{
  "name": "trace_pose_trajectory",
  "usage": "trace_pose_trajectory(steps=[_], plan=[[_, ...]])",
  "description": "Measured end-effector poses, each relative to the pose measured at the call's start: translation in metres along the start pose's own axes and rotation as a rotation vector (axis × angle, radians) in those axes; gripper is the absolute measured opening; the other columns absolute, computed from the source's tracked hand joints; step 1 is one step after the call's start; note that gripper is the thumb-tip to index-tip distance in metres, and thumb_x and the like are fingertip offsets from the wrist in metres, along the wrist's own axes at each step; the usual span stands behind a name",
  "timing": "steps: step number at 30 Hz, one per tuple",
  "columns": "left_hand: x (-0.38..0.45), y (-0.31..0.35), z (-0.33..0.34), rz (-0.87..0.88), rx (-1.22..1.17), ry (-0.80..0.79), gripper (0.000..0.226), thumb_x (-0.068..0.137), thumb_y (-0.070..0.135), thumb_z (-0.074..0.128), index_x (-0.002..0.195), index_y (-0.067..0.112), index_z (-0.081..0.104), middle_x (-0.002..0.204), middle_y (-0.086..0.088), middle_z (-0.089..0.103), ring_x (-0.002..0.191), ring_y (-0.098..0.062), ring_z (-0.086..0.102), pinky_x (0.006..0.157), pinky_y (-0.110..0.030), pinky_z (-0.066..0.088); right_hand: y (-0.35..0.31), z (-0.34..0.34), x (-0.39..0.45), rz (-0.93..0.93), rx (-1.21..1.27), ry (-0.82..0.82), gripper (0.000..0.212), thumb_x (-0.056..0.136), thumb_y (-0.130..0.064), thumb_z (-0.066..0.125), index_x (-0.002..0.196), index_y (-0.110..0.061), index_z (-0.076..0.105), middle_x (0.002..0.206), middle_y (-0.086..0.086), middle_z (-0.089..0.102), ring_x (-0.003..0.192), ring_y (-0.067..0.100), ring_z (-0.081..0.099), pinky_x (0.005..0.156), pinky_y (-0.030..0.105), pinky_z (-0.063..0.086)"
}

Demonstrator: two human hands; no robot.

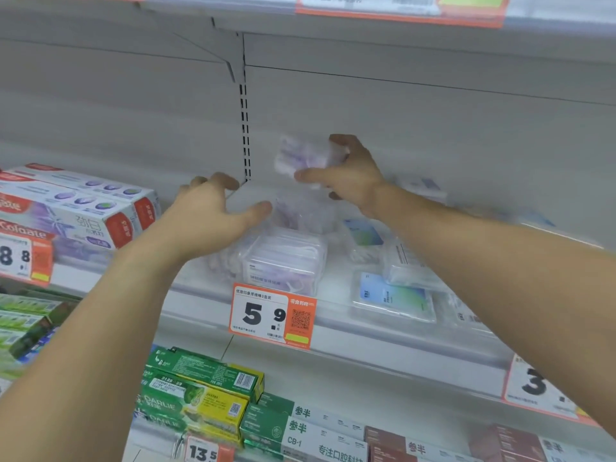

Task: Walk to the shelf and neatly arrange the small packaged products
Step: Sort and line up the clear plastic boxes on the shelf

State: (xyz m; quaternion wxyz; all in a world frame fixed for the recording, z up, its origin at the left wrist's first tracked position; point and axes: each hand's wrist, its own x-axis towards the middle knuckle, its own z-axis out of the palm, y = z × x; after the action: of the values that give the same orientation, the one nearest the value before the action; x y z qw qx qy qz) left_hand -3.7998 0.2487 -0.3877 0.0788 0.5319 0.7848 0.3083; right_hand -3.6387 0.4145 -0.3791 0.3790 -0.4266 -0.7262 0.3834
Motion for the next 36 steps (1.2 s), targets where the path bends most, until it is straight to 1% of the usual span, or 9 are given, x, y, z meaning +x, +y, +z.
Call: trace_pose_trajectory(steps=[3,7,10,13,16,19,25,32,36], plan=[[0.006,0.013,0.005,0.062,-0.225,0.172,0.07,0.081,0.052,0.068,0.137,0.02,0.042,0.132,-0.003,0.053,0.121,-0.022,0.05,0.091,-0.029,0.038,-0.018,-0.004,-0.009,0.097,0.213,0.011,0.063,0.062,-0.059,0.081,0.108,-0.023,0.057,0.11,-0.002,0.065,0.092,0.016,0.069,0.079,0.035,0.055],[0.008,0.03,0.004,0.081,-0.694,0.068,0.074,0.075,0.056,0.073,0.134,0.027,0.04,0.122,0.006,0.057,0.11,-0.01,0.059,0.091,-0.03,0.049,-0.034,-0.009,-0.027,0.117,0.259,-0.236,0.069,0.071,-0.066,0.069,0.114,-0.011,0.07,0.091,0.006,0.064,0.076,0.019,0.059,0.066,0.03,0.047],[0.007,0.021,-0.002,0.119,-0.416,-0.025,0.058,0.083,0.056,0.065,0.129,0.025,0.047,0.126,0.003,0.06,0.116,-0.017,0.058,0.091,-0.033,0.047,-0.036,-0.007,-0.038,0.09,0.247,-0.29,0.068,0.07,-0.04,0.079,0.126,-0.009,0.057,0.105,0.007,0.063,0.085,0.02,0.064,0.069,0.03,0.053],[0.0,0.003,-0.008,0.02,-0.018,-0.242,0.074,0.077,0.067,0.058,0.138,0.027,0.047,0.145,0.001,0.048,0.13,-0.02,0.047,0.101,-0.032,0.037,-0.036,-0.008,-0.051,0.172,0.228,-0.329,0.041,0.068,-0.013,0.08,0.101,-0.01,0.056,0.105,0.012,0.065,0.102,0.032,0.07,0.086,0.043,0.059],[-0.005,-0.007,-0.013,0.008,0.049,-0.357,0.071,0.071,0.068,0.064,0.133,0.035,0.052,0.146,0.007,0.047,0.13,-0.017,0.046,0.106,-0.032,0.036,-0.033,-0.006,-0.069,0.231,0.145,-0.32,0.044,0.068,-0.014,0.084,0.101,-0.006,0.056,0.107,0.006,0.062,0.104,0.028,0.068,0.091,0.048,0.057],[-0.004,-0.013,-0.016,0.013,0.01,-0.276,0.061,0.068,0.066,0.069,0.12,0.035,0.059,0.135,0.004,0.054,0.121,-0.017,0.051,0.097,-0.031,0.04,-0.028,-0.007,-0.07,0.197,-0.045,-0.178,0.086,0.065,-0.031,0.089,0.135,-0.015,0.041,0.125,-0.005,0.047,0.108,0.013,0.057,0.085,0.033,0.056],[0.0,-0.012,-0.017,0.051,-0.11,0.081,0.039,0.075,0.037,0.075,0.109,0.025,0.061,0.115,0.005,0.06,0.096,-0.015,0.056,0.064,-0.022,0.041,-0.028,-0.011,-0.063,0.156,-0.14,-0.179,0.092,0.062,-0.03,0.091,0.138,-0.021,0.04,0.125,-0.002,0.052,0.112,0.02,0.059,0.089,0.036,0.055],[0.002,-0.012,-0.016,-0.119,-0.778,0.231,0.028,0.084,0.029,0.064,0.107,0.017,0.055,0.085,-0.001,0.057,0.066,-0.017,0.052,0.061,-0.03,0.042,-0.034,-0.006,-0.076,-0.069,-0.551,-0.19,0.091,0.071,-0.055,0.08,0.146,-0.034,0.032,0.138,-0.002,0.038,0.116,0.015,0.047,0.086,0.023,0.034],[0.003,-0.013,-0.014,-0.174,-0.841,0.273,0.032,0.077,0.038,0.062,0.103,0.021,0.055,0.082,0.0,0.059,0.07,-0.02,0.056,0.066,-0.035,0.047,-0.037,-0.007,-0.078,-0.146,-0.653,-0.212,0.094,0.07,-0.058,0.079,0.146,-0.033,0.031,0.142,-0.002,0.042,0.127,0.015,0.045,0.089,0.022,0.031]])
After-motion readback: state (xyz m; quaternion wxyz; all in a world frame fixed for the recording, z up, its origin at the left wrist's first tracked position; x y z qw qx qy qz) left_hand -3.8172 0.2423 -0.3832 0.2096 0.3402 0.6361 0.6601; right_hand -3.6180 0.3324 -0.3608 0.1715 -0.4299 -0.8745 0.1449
